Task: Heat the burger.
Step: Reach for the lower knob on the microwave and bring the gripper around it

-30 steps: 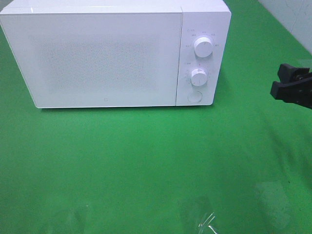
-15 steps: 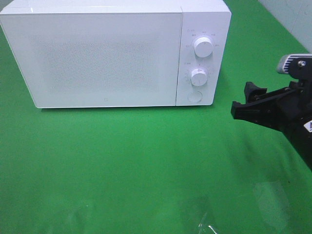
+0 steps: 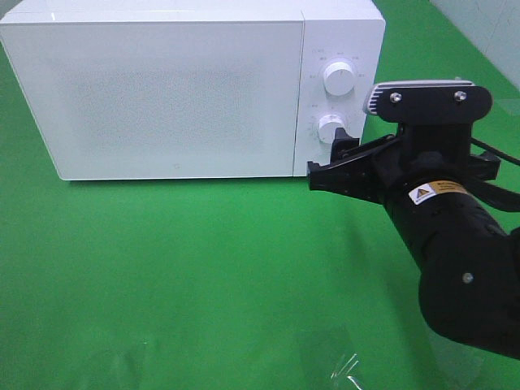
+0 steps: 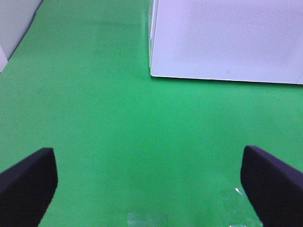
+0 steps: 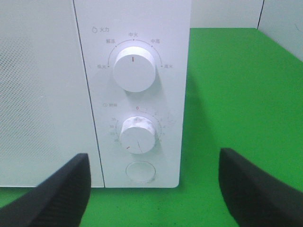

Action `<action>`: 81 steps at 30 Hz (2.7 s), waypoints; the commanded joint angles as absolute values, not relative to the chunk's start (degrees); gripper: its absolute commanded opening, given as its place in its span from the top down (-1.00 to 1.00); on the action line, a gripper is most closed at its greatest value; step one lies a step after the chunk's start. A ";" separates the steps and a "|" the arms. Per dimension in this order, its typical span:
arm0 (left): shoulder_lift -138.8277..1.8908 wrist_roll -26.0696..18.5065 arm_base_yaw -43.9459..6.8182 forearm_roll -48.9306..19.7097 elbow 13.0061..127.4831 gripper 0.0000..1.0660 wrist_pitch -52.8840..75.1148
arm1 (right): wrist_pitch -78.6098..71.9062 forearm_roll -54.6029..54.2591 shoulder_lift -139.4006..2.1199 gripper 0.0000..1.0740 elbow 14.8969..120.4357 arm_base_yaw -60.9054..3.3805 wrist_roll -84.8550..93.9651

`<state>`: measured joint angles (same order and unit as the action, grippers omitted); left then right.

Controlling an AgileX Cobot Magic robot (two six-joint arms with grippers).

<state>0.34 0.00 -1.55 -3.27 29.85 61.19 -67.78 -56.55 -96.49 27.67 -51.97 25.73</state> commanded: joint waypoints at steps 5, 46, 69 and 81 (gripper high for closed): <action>1.55 0.00 -1.49 -3.15 29.68 -0.83 61.25 | -69.16 -56.55 -101.36 -0.41 33.75 -52.02 27.44; 1.20 0.00 -1.49 -3.15 29.68 -0.83 61.25 | -65.03 -47.84 -118.54 -0.40 48.19 -40.51 21.14; 1.20 0.00 -1.49 -3.15 29.68 -0.83 61.25 | -66.86 -47.04 -120.95 -0.39 50.94 -38.67 22.63; 1.20 0.00 -1.49 -3.15 29.68 -0.83 61.25 | -67.27 -45.72 -120.44 -0.03 50.94 -38.67 24.35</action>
